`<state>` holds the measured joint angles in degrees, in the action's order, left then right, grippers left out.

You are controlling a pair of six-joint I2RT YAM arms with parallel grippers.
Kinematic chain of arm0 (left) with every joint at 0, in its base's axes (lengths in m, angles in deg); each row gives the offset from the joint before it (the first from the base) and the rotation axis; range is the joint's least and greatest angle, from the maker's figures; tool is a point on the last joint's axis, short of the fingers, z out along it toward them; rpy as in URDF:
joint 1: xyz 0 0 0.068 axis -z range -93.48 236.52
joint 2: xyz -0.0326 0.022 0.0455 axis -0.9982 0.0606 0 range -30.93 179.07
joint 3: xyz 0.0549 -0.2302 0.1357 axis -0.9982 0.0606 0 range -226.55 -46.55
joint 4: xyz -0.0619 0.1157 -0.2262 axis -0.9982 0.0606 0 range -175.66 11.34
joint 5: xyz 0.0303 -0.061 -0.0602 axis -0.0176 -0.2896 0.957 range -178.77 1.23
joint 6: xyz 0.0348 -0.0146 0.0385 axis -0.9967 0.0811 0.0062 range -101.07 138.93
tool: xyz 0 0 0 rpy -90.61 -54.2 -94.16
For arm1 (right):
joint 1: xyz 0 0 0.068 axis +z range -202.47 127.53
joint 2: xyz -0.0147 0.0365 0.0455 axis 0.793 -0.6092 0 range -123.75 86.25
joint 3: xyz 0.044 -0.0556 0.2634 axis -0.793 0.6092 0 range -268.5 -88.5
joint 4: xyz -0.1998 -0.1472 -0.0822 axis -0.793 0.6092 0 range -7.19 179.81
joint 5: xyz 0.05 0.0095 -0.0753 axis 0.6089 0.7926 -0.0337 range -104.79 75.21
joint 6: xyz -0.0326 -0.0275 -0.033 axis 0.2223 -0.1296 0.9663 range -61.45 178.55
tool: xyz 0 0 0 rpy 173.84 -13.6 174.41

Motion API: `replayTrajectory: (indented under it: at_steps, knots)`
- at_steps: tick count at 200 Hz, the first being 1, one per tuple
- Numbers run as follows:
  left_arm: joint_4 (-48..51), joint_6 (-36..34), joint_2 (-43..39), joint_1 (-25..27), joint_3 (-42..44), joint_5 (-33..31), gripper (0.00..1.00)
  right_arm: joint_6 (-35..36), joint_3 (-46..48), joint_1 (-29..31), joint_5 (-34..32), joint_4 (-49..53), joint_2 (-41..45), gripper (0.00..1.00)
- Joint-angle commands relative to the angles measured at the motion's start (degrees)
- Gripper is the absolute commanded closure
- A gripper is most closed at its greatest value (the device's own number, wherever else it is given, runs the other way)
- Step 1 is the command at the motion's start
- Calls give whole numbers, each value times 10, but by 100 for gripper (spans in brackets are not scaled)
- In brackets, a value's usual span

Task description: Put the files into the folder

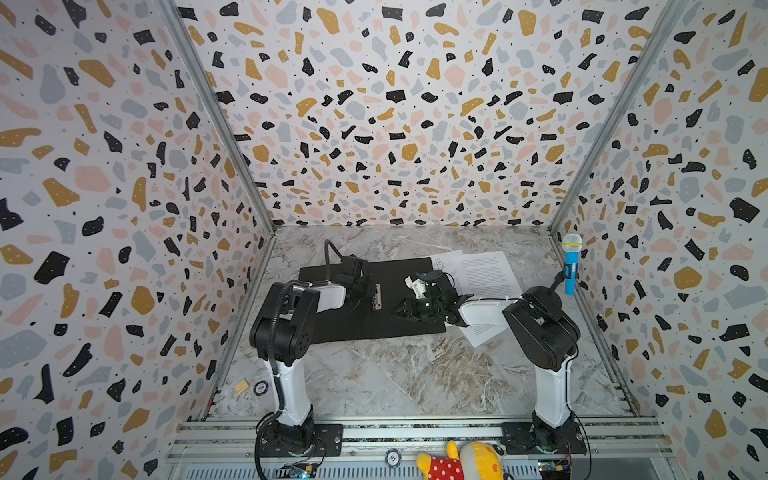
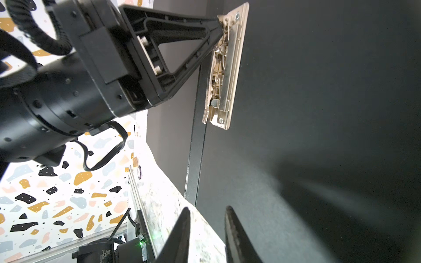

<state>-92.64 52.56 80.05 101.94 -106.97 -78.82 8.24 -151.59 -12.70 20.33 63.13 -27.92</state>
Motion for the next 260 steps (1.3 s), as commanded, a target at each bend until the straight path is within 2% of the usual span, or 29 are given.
replayTrajectory:
  at_steps: [1,85,130,168,260]
  knots:
    - [7,-8,11,-3,-13,-5,86,-4,-20,4,-4,10,-3,72]
    - [-2,7,21,-3,-5,-1,93,-31,-61,17,-2,13,-34,72]
    - [-12,15,17,-3,6,11,93,-37,-102,27,7,24,-66,72]
    - [-13,13,12,-3,11,14,94,-25,-142,27,15,51,-96,78]
    - [-11,2,6,-3,15,19,94,-23,-187,23,17,61,-137,81]
